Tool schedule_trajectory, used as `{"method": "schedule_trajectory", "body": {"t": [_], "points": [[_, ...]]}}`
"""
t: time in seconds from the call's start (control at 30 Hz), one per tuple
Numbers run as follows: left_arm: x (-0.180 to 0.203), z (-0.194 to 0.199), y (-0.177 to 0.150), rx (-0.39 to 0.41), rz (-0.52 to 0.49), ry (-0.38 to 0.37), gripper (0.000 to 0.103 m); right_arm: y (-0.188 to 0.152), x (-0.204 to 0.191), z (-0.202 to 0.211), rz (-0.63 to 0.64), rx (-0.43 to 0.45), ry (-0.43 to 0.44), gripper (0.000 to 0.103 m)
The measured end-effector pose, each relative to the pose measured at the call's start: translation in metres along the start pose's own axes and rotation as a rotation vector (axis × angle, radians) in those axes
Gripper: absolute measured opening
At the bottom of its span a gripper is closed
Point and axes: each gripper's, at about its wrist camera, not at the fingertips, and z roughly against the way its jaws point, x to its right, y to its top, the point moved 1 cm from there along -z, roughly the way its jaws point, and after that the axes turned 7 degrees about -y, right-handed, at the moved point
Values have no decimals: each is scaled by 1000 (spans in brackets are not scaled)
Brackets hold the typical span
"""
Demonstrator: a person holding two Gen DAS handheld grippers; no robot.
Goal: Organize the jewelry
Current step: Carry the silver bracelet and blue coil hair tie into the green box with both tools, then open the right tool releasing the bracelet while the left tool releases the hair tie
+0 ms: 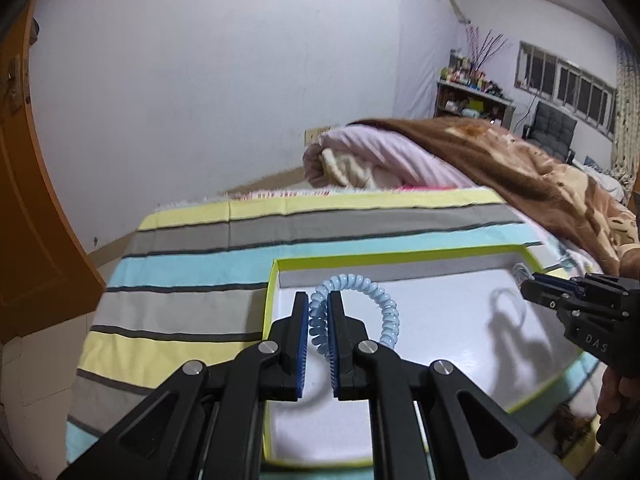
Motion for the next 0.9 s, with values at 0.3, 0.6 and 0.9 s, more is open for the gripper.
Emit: {"method": "schedule_trajectory", "body": {"t": [0.3,0.6,0.9], "points": [[-12,-30,-4,-83,45,16,10,4,6,-31,-27,-68,-13,13],[-10,-24,-1,-59,22,8,24,3,8,-22,-57,-37,32,37],[-7,16,-4,-11,33,-16,25,3,-2,23,-39,30,51,37]]}}
